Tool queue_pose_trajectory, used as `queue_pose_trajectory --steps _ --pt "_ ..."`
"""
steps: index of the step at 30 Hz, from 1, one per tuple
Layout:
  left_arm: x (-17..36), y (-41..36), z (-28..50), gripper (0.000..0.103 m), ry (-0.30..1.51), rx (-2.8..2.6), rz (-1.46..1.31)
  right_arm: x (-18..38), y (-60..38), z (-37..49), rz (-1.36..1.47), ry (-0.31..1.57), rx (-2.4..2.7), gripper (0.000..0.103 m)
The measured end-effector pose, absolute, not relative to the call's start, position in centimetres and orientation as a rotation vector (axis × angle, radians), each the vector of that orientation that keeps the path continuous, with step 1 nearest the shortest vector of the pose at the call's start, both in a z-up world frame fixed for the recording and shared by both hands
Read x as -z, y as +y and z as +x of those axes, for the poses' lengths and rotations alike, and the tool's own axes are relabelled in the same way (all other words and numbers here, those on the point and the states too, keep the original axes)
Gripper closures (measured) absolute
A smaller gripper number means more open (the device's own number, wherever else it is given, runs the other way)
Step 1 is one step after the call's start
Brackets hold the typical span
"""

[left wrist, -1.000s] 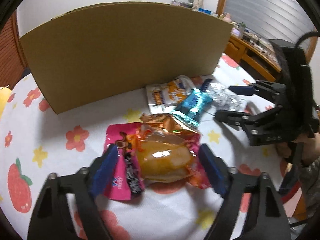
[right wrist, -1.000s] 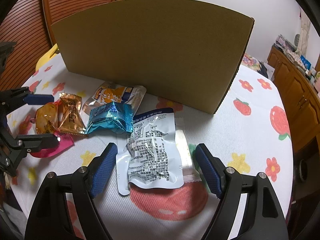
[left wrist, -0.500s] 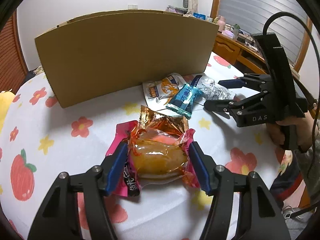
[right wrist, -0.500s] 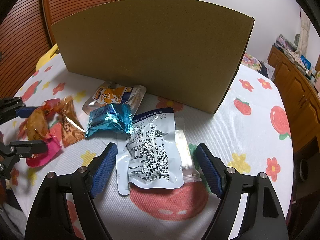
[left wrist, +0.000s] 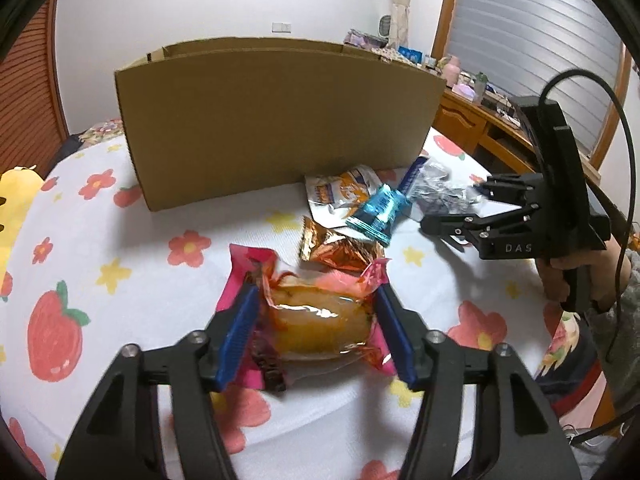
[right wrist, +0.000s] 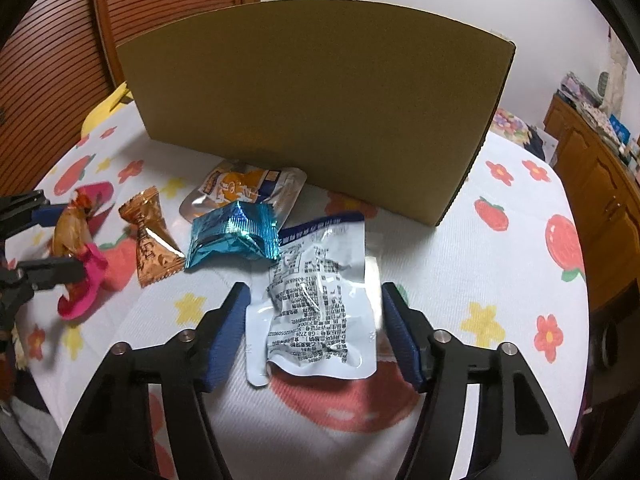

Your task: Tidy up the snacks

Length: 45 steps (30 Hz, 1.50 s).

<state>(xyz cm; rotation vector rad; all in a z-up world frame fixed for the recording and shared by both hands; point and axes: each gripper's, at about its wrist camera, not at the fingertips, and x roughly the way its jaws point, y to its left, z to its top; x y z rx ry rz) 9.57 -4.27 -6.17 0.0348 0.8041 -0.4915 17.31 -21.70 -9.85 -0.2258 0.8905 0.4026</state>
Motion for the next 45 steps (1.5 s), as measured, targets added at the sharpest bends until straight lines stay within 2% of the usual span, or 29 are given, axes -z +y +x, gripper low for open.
queue_pose_trajectory --steps 2,3,4,7,31,45 --pt "6.0 -4.1 9.6 0.046 0.797 0.487 0.029 9.7 -21.7 17.1 -0.228 0.894 -0.409 0.057" --pt "6.0 -4.0 9.6 0.046 0.795 0.487 0.027 9.6 -21.6 16.8 -0.231 0.893 -0.412 0.072" --pt "6.1 -4.0 9.5 0.047 0.795 0.487 0.027 9.5 -21.8 16.6 -0.234 0.892 -0.408 0.076" --pt "6.2 -4.3 9.4 0.048 0.790 0.488 0.037 9.4 -22.0 16.2 -0.238 0.874 -0.392 0.080" --pt "4.7 -3.0 8.9 0.048 0.726 0.462 -0.021 6.6 -23.7 11.9 -0.136 0.703 -0.372 0.082" --pt "3.2 -0.9 9.3 0.048 0.676 0.416 -0.039 7.0 -26.0 10.9 -0.079 0.709 -0.350 0.082"
